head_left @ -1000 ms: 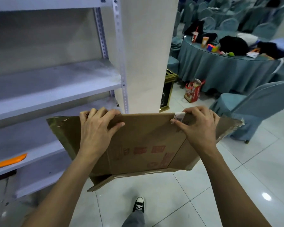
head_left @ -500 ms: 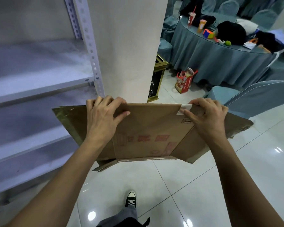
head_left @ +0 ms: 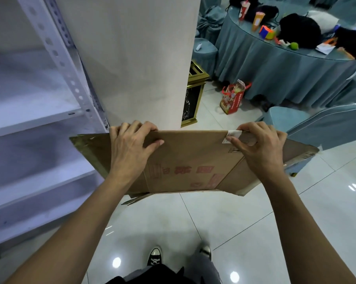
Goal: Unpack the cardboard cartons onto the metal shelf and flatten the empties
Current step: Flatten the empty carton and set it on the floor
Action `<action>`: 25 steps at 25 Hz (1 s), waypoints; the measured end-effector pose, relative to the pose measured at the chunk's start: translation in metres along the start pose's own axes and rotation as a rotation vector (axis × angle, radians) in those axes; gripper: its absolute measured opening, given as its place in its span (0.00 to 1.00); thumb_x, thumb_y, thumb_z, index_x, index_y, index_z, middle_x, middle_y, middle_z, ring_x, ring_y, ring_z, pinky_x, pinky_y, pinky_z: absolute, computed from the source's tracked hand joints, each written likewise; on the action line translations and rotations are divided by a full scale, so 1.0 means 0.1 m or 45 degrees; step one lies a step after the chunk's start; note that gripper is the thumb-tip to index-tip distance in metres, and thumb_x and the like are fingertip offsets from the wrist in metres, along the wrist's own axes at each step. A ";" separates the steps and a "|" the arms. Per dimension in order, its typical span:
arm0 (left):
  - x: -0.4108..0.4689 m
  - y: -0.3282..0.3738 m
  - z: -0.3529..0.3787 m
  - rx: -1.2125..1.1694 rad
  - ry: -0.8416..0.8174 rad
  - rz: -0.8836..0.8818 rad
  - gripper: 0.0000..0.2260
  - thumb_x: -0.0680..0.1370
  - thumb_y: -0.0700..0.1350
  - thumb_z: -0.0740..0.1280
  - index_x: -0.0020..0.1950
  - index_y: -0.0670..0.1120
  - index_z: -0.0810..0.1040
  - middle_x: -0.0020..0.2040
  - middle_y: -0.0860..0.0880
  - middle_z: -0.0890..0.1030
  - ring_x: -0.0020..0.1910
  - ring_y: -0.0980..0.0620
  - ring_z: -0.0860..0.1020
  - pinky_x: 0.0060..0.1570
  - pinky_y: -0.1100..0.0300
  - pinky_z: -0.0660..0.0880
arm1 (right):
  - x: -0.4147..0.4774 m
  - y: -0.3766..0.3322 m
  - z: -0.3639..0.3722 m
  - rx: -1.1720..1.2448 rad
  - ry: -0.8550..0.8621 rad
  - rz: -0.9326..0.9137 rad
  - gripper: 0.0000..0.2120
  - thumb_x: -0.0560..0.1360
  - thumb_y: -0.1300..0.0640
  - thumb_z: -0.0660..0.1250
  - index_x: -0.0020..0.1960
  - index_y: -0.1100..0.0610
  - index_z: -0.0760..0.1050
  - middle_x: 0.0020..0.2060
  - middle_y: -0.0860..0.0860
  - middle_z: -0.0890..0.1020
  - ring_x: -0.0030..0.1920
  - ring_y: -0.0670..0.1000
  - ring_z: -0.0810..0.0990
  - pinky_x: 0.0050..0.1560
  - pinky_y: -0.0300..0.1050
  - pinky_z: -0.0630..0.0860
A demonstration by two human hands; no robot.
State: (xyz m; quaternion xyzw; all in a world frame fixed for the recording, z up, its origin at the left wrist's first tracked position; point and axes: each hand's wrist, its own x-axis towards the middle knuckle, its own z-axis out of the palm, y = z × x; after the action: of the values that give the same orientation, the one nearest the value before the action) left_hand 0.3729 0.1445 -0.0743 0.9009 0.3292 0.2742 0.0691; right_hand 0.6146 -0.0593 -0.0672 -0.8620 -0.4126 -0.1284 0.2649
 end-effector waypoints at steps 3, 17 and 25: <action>0.14 0.14 0.40 0.043 -0.038 -0.068 0.12 0.76 0.57 0.71 0.55 0.51 0.78 0.52 0.49 0.81 0.51 0.45 0.74 0.54 0.51 0.59 | 0.24 0.38 0.27 0.021 -0.076 -0.032 0.15 0.75 0.39 0.70 0.55 0.48 0.80 0.54 0.50 0.80 0.56 0.54 0.74 0.59 0.54 0.59; 0.03 0.26 2.26 0.232 -0.218 -0.526 0.09 0.75 0.56 0.69 0.51 0.53 0.79 0.47 0.53 0.81 0.47 0.47 0.74 0.49 0.51 0.59 | 0.79 1.79 2.17 0.093 -0.442 -0.373 0.17 0.79 0.35 0.60 0.53 0.45 0.81 0.48 0.47 0.79 0.50 0.53 0.75 0.56 0.54 0.61; -0.42 -0.25 3.36 0.135 -0.410 -0.678 0.09 0.75 0.59 0.69 0.49 0.56 0.79 0.46 0.57 0.81 0.47 0.50 0.72 0.48 0.54 0.57 | 0.52 2.19 3.30 0.109 -0.669 -0.459 0.14 0.77 0.38 0.62 0.52 0.45 0.82 0.46 0.45 0.79 0.47 0.53 0.75 0.52 0.49 0.57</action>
State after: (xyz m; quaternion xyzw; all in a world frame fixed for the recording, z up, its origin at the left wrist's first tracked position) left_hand 0.5137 0.1559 -0.3829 0.8173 0.5521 0.0830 0.1427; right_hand 0.8188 0.0460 -0.3940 -0.7669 -0.6179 0.0710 0.1582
